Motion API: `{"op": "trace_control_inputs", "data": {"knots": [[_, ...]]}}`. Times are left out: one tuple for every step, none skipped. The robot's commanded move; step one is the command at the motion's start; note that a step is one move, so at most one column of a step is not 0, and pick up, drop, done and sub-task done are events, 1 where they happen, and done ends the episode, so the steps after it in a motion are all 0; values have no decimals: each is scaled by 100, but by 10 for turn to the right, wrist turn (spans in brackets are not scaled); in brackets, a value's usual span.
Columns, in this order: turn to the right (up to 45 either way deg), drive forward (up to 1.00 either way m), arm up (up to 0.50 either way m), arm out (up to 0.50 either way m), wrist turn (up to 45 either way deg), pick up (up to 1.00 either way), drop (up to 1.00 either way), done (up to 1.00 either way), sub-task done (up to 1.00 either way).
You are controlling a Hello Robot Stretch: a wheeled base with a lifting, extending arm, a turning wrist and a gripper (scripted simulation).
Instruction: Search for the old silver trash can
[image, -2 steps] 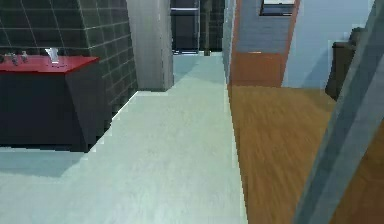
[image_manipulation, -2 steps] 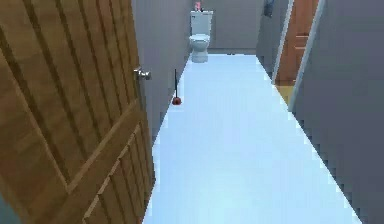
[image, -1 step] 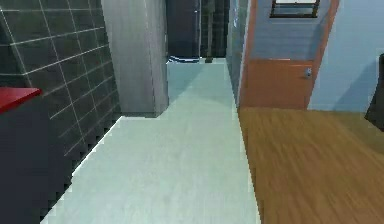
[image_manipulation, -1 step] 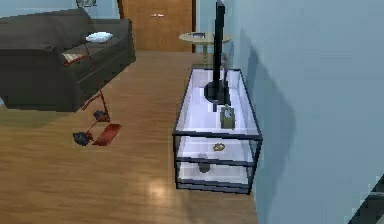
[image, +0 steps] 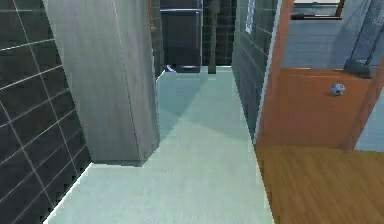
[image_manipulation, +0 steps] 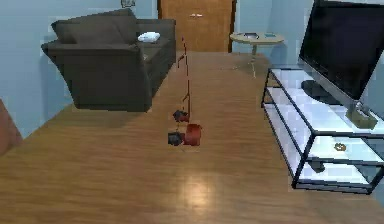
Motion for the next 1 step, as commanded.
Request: {"op": "trace_control_inputs", "data": {"knots": [[0,100,0,0,0,0,0,0,0]]}}
